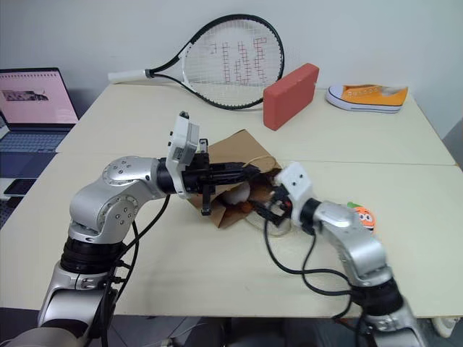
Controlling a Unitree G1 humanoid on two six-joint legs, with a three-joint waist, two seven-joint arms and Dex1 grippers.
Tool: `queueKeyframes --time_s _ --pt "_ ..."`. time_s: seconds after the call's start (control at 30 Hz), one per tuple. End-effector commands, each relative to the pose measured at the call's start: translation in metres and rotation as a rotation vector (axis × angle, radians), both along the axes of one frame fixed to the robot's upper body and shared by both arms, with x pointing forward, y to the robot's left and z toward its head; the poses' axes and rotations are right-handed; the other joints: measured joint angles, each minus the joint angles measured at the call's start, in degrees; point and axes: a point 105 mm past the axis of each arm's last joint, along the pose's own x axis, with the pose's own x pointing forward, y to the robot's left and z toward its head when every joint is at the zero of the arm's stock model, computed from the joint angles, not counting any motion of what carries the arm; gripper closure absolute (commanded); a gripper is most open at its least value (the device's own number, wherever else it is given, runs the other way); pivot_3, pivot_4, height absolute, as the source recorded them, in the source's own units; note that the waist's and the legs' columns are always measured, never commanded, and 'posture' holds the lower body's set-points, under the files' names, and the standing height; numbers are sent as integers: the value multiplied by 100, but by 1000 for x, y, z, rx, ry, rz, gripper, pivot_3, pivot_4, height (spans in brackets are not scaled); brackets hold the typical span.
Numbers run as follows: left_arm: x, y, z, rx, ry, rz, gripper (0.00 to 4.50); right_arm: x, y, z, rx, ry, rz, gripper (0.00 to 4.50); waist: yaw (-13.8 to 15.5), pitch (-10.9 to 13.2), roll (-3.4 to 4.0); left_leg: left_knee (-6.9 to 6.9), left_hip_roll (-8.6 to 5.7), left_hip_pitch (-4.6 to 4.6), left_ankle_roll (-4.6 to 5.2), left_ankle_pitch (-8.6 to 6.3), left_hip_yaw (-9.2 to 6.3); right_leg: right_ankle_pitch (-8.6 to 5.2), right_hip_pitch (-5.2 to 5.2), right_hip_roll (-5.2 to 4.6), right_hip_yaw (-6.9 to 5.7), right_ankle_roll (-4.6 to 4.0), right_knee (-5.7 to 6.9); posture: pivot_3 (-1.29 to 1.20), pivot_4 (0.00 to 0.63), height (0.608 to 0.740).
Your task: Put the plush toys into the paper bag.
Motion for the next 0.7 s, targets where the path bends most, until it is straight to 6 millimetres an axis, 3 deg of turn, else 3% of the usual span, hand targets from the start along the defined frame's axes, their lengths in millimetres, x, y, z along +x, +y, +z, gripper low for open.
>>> queueKeyframes --time_s 0.03,0.13,0.27,0.47,0.53,0.7 --pt "-3 -2 5 -11 -46 -13 4500 -17 -24 27 -2 -45 22 43 1 0 0 0 0 -1 0 0 0 0 0 0 -1 0 0 0 150 740" --pt "-2 -2 2 -9 -46 -13 4500 -21 -59 32 -65 -48 -55 43 9 0 0 -1 0 -1 0 0 1 -1 0 0 -1 -1 -1 0 150 740" --pt "0 -2 0 -8 -48 -15 4500 -26 -124 20 -185 0 -271 43 17 -1 -2 -1 0 -2 0 0 3 -2 0 0 0 -1 -4 0 150 740" --pt "0 -3 -3 -3 -48 -24 4500 -45 -180 -16 -272 123 -451 43 4 -1 -2 5 -1 -2 0 0 7 -5 3 -1 5 -7 -3 0 150 740" --pt "0 -4 -3 -3 -49 -25 4500 -46 -191 -21 -270 135 -496 43 -11 -1 -1 7 -1 0 0 0 10 -16 4 -1 8 -25 -3 0 150 740" --pt "1 -5 -3 -4 -49 -27 4500 -47 -187 -40 -178 231 -504 43 -13 -1 -2 13 0 3 1 0 15 -17 5 0 13 -27 -2 0 150 740"
